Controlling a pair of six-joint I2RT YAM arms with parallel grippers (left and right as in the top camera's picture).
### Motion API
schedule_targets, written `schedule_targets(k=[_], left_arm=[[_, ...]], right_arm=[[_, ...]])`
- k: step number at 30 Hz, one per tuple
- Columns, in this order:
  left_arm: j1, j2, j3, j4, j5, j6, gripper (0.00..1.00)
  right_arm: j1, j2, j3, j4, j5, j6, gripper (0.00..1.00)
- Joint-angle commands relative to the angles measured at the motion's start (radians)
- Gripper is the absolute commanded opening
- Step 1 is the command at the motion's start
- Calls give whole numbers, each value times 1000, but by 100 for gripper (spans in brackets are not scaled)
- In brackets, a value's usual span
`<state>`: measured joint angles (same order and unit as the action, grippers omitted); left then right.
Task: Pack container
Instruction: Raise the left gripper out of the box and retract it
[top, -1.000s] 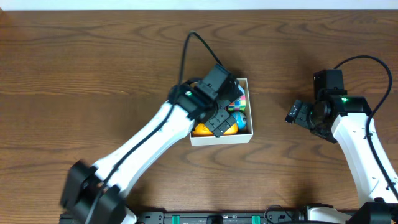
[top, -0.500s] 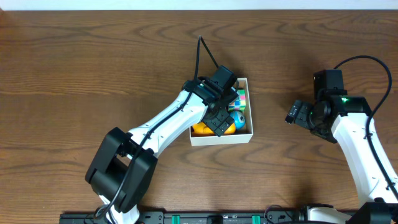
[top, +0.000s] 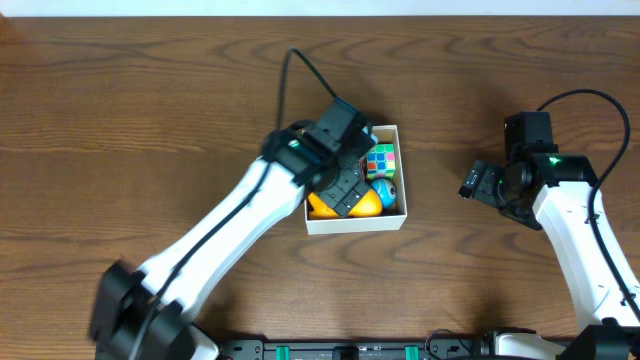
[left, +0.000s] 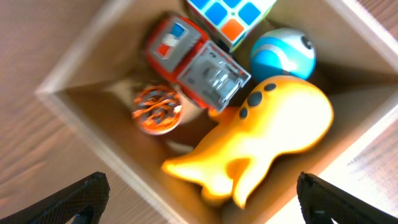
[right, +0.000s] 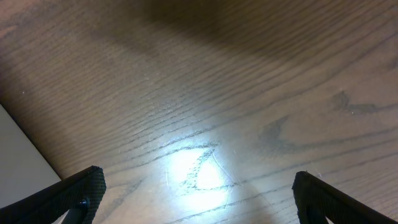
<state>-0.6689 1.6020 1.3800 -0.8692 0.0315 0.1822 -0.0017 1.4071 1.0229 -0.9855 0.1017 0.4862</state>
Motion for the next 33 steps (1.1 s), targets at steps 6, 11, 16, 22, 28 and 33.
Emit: schedule_targets(k=[6, 11, 16, 22, 28, 33], left_arm=[[56, -145, 10, -37, -150, -96, 98], [219, -166, 10, -16, -149, -254, 98], [432, -165, 10, 1, -149, -460, 98], [587, -165, 10, -18, -148, -517, 98], [600, -165, 10, -54, -148, -472, 98], [600, -165, 10, -62, -148, -472, 98]], right_arm=[[20, -3, -3, 33, -2, -78, 99], [111, -3, -3, 163, -11, -174, 99], [237, -3, -3, 366, -23, -322, 99], [280, -3, -3, 494, -25, -338, 99], [280, -2, -3, 462, -31, -338, 99], [282, -3, -3, 436, -31, -338, 99]])
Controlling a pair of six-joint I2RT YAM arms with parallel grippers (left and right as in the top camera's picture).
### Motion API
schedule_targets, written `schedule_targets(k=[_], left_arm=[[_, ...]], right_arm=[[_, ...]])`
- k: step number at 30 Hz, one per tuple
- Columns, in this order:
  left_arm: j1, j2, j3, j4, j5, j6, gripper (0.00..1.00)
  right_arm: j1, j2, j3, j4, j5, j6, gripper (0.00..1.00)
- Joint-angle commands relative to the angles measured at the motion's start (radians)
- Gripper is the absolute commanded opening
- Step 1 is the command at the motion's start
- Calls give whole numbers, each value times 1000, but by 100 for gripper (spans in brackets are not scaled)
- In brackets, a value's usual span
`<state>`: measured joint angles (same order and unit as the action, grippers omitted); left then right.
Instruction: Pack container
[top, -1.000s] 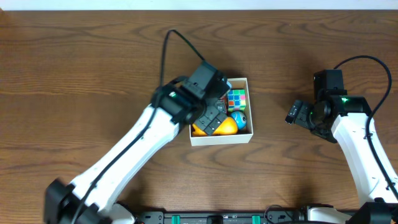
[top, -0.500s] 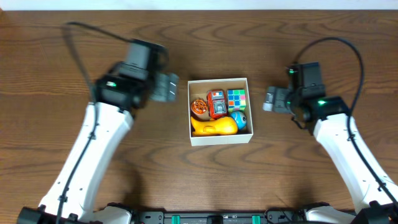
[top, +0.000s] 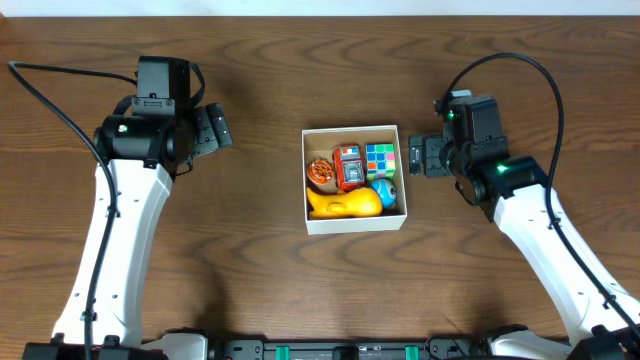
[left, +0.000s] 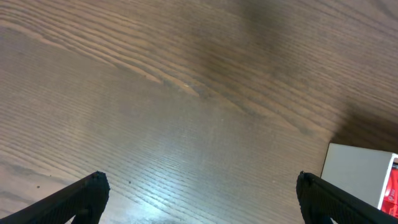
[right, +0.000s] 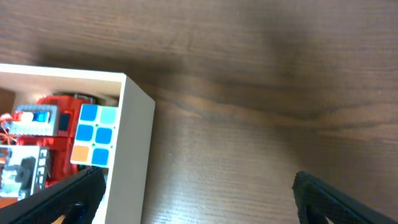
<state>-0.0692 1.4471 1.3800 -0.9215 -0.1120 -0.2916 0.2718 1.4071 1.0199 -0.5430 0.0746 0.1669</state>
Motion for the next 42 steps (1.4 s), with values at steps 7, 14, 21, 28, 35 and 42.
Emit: schedule_targets(k=[7, 14, 21, 28, 35, 42], left_arm=[[1, -10, 10, -29, -6, 29, 98], [1, -11, 10, -47, -6, 29, 98], [1, -11, 10, -55, -6, 29, 98], [1, -11, 10, -55, -6, 29, 98], [1, -11, 10, -66, -6, 29, 98], [1, -11, 10, -66, -6, 29, 98]], right_arm=[[92, -11, 2, -18, 15, -65, 99], [233, -63, 14, -53, 14, -105, 81], [351, -77, 14, -78, 8, -104, 19], [428, -58, 14, -50, -50, -104, 8], [455, 18, 14, -48, -57, -17, 1], [455, 93, 14, -48, -58, 114, 1]])
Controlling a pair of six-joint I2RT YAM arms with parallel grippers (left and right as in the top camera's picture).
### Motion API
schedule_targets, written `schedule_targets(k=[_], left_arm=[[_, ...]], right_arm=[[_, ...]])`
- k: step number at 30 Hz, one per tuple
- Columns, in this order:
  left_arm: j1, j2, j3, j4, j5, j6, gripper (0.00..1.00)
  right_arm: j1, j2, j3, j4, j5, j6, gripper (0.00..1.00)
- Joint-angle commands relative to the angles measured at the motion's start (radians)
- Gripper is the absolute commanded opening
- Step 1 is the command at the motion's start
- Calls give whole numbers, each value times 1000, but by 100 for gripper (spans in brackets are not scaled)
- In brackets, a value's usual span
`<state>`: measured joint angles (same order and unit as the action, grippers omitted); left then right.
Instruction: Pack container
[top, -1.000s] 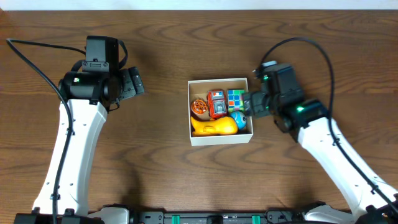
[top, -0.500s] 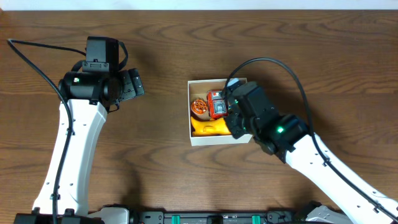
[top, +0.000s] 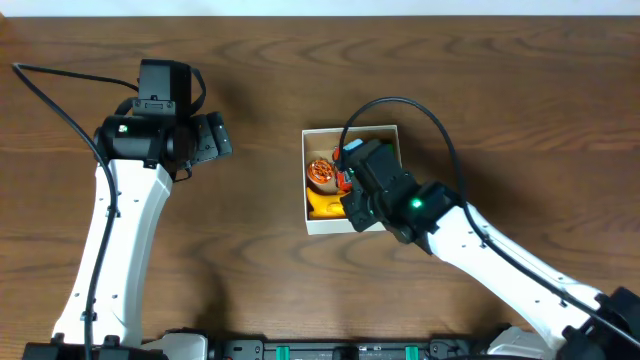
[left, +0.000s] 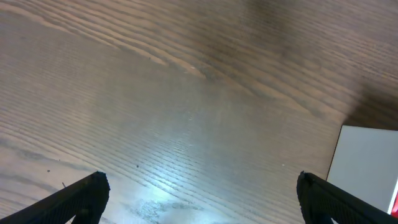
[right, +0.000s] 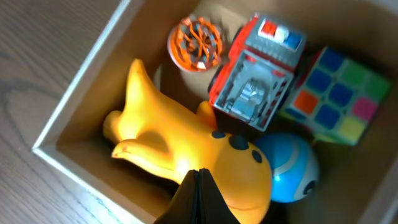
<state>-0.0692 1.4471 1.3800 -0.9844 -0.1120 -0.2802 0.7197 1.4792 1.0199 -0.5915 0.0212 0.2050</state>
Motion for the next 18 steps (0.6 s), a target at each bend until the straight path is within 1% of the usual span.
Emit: schedule_targets(k=[1, 6, 12, 18], left_arm=[[1, -11, 10, -3, -6, 17, 98], [1, -11, 10, -2, -6, 17, 98], [1, -11, 10, -2, -6, 17, 98], [1, -11, 10, -2, -6, 17, 98]], right_arm=[[7, 31, 14, 0, -4, 79, 1], [7, 78, 14, 0, -4, 81, 1], [7, 138, 14, -2, -5, 132, 1], [7, 222, 14, 1, -4, 140, 1]])
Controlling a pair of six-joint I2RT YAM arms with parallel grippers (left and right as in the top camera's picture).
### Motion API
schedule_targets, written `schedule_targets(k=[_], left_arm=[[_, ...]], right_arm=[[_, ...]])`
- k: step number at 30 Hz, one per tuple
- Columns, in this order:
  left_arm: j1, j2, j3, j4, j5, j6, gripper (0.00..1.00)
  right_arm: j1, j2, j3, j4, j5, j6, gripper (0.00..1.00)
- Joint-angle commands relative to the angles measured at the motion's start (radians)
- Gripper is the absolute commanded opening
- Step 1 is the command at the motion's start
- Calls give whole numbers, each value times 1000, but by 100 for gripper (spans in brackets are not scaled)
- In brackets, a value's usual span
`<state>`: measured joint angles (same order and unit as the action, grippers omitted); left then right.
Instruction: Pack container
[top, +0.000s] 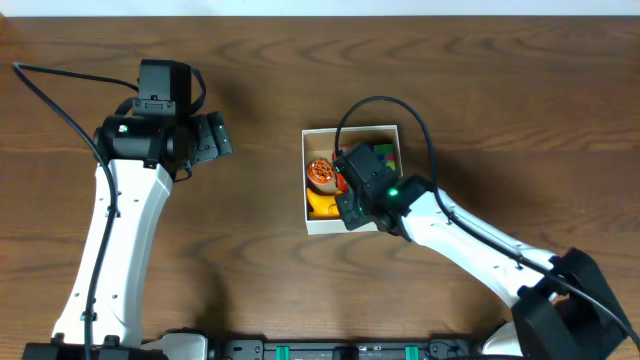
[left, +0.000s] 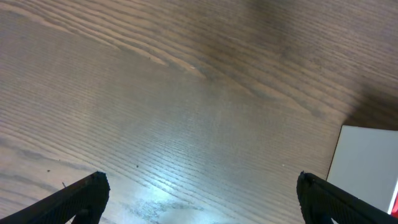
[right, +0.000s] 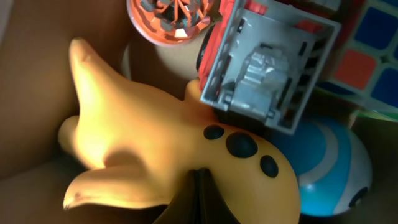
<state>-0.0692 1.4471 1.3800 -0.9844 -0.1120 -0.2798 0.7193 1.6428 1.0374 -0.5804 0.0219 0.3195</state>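
The white box (top: 355, 227) holds a yellow spotted toy (right: 155, 155), a red and grey truck (right: 267, 62), an orange wire ball (right: 168, 12), a blue ball (right: 329, 168) and a colour cube (right: 367, 56). My right gripper (right: 199, 173) is down inside the box, shut, its joined tips touching the yellow toy's back. In the overhead view the right arm covers the box's middle. My left gripper (left: 199, 186) is open over bare wood to the left of the box, whose corner (left: 367, 162) shows at the right edge.
Dark wooden table (top: 200, 260) all round the box. The left arm (top: 120, 220) lies along the left side, and its cable (top: 60, 100) loops at the far left. The right arm (top: 480, 250) reaches in from the lower right.
My right gripper has gone lower into the box and a little left, and now touches the yellow toy. It stays shut. The left arm has not moved.
First my left gripper hung open over the filled box while the right waited open at the right. Then the left was out at the far left and the right was open beside the box. Later the right was shut above the toys, and now rests on the yellow toy.
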Motion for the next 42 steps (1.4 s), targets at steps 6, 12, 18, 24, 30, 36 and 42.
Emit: schedule_targets(k=[6, 12, 18, 24, 30, 36, 42], left_arm=[[1, -11, 10, -2, -6, 17, 98], [1, -11, 10, -3, -6, 17, 98], [1, -11, 10, -3, -6, 17, 98], [1, -11, 10, -3, -6, 17, 98], [1, -11, 10, -3, -6, 17, 98], [1, -11, 10, -3, -6, 17, 98], [1, -11, 10, -8, -6, 17, 98]], right_arm=[[8, 112, -3, 10, -5, 25, 1], [8, 117, -3, 29, -5, 24, 6], [7, 105, -3, 29, -5, 24, 13], [6, 25, 10, 30, -4, 3, 22], [6, -67, 17, 24, -4, 1, 25], [6, -123, 17, 20, -4, 1, 28], [6, -124, 17, 12, -24, -6, 28]])
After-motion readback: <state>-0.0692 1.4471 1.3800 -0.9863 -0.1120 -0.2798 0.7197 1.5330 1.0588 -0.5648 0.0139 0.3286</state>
